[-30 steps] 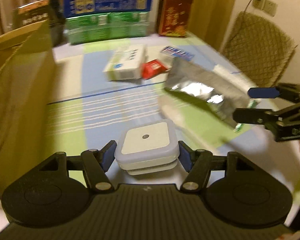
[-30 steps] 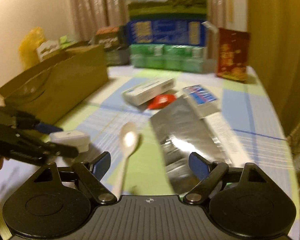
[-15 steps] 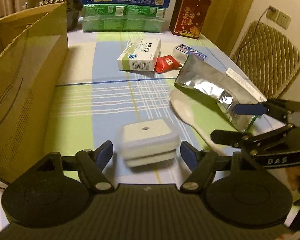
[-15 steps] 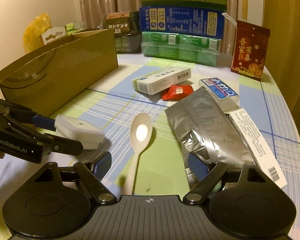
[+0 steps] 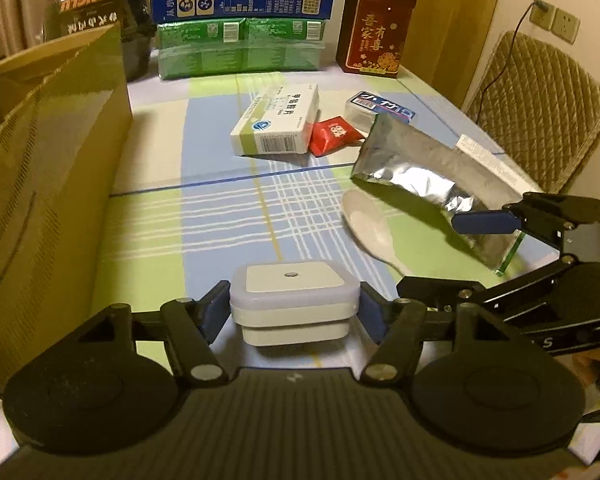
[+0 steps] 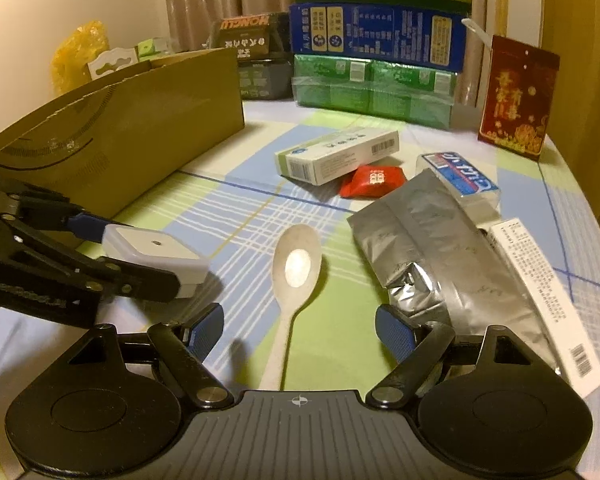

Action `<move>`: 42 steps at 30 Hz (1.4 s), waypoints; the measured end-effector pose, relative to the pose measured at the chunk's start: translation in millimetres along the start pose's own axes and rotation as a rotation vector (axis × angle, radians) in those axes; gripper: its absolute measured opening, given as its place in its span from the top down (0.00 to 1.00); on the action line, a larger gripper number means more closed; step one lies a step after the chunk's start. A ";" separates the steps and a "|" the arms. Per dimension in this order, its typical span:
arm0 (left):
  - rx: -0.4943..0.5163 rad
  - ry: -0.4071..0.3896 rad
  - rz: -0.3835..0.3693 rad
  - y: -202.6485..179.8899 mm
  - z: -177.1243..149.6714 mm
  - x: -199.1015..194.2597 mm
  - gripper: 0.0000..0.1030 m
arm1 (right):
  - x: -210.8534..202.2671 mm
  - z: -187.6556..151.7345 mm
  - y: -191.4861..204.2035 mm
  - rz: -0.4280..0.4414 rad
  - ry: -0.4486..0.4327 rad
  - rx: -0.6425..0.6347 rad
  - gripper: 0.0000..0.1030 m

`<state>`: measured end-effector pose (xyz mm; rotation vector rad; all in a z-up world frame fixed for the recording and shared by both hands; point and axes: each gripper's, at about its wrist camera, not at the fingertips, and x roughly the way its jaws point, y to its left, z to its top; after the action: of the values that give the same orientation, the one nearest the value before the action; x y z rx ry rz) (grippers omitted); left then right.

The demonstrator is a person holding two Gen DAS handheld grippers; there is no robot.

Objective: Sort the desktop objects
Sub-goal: 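Grasp the white plastic spoon with the right tool while the left tool holds the container, then lift and carry the spoon and the container toward the cardboard box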

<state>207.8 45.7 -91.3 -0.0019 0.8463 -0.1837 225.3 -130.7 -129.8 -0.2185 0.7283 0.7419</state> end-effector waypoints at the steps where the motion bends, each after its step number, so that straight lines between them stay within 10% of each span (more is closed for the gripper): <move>1: 0.002 0.003 0.005 1.0 0.1 -0.6 0.40 | 2.4 0.0 0.0 -0.001 0.001 0.003 0.23; 18: -0.018 -0.006 0.027 8.7 0.1 -1.6 0.40 | 41.9 13.3 8.4 -0.026 -0.046 -0.013 0.49; 23: -0.034 -0.008 0.024 8.9 1.3 -0.7 0.36 | 46.3 16.9 8.0 -0.033 -0.056 -0.012 0.72; 42: -0.003 -0.003 0.050 3.0 3.4 5.7 0.41 | 27.9 23.4 -5.3 -0.042 -0.095 0.080 0.72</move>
<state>214.5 47.5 -93.5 0.0161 0.8426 -0.1349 255.3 -109.6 -131.6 -0.1244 0.6595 0.6778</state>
